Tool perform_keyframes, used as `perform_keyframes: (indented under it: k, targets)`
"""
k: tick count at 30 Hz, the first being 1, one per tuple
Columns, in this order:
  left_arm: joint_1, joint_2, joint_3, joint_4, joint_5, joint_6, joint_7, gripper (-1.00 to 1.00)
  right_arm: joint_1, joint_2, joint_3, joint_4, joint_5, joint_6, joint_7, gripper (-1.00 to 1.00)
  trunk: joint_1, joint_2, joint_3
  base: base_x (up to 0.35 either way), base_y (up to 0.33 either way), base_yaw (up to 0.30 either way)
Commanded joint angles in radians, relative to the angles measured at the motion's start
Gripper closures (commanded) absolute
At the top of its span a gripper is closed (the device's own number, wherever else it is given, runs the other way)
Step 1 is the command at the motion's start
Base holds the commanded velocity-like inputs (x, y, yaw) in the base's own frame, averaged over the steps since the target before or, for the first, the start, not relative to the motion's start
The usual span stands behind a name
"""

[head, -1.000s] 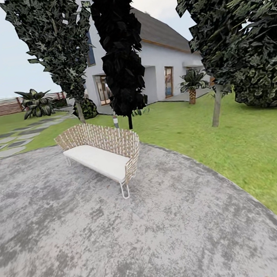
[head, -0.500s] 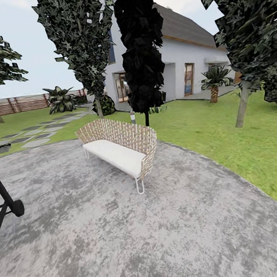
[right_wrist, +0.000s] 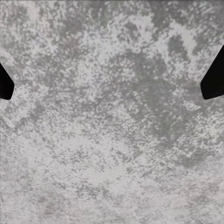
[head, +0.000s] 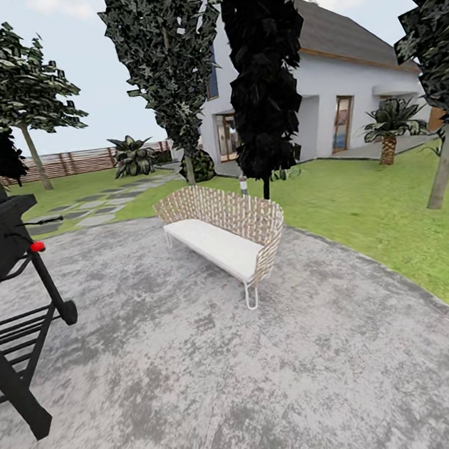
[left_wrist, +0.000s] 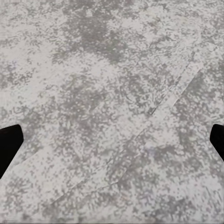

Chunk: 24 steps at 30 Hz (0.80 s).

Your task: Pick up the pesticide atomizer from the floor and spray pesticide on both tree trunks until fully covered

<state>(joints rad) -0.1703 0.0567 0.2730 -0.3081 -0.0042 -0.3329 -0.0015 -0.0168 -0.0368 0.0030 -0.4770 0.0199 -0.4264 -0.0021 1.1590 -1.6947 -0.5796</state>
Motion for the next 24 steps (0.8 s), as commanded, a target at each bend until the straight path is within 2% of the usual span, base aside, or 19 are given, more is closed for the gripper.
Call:
perform_keyframes:
  k: [1,24]
  targets:
    - [0.0,0.0,0.0,0.0,0.0,0.0,0.0,-1.0,0.0,0.0,0.0,0.0,0.0,0.0,0.0,-1.0,0.004,-0.007,-0.003,0.0,0.0,0.279]
    - [0.0,0.0,0.0,0.0,0.001,0.0,0.0,-1.0,0.0,-0.001,-0.001,-0.009,-0.001,0.0,0.001,-1.0,0.092,-0.168,-0.076,0.0,0.0,0.265]
